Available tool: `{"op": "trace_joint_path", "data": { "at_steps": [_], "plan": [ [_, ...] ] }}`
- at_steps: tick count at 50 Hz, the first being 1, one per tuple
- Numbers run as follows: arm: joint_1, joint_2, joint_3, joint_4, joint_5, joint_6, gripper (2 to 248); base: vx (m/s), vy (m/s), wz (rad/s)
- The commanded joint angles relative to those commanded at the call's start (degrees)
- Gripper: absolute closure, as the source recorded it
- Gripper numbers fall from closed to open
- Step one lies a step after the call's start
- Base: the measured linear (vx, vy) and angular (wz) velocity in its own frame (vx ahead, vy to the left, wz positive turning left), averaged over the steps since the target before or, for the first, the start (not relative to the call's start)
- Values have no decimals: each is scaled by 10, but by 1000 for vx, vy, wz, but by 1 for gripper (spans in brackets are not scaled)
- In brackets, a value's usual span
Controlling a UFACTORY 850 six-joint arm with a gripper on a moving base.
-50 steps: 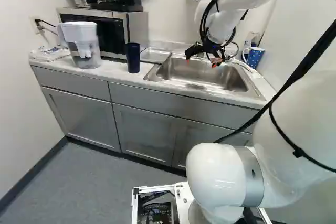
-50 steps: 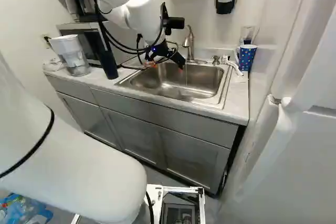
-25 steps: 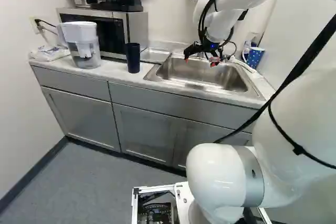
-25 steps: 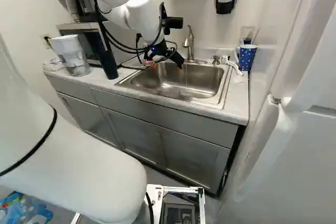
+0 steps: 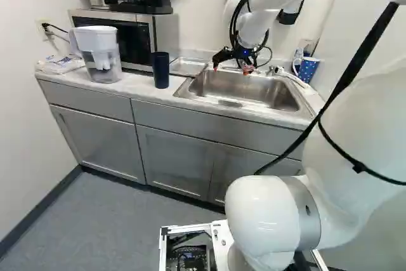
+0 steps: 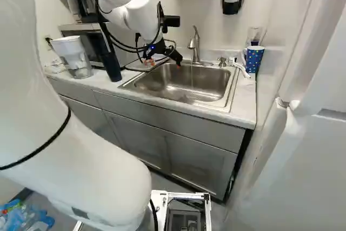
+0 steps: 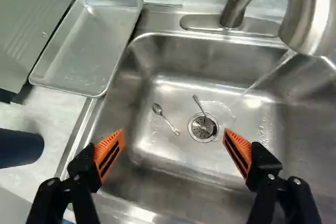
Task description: Rinse the cup and place it in the tray
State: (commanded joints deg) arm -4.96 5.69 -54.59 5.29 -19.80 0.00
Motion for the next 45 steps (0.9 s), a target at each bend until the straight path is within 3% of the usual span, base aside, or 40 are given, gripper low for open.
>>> {"op": "trace_joint_path", "data": {
  "at_steps": [20, 45],
  "plan": [
    [26, -54, -53, 0, 97, 0, 3, 0, 0, 0],
    [26, -54, -53, 0, 229, 0, 3, 0, 0, 0]
  ]
}}
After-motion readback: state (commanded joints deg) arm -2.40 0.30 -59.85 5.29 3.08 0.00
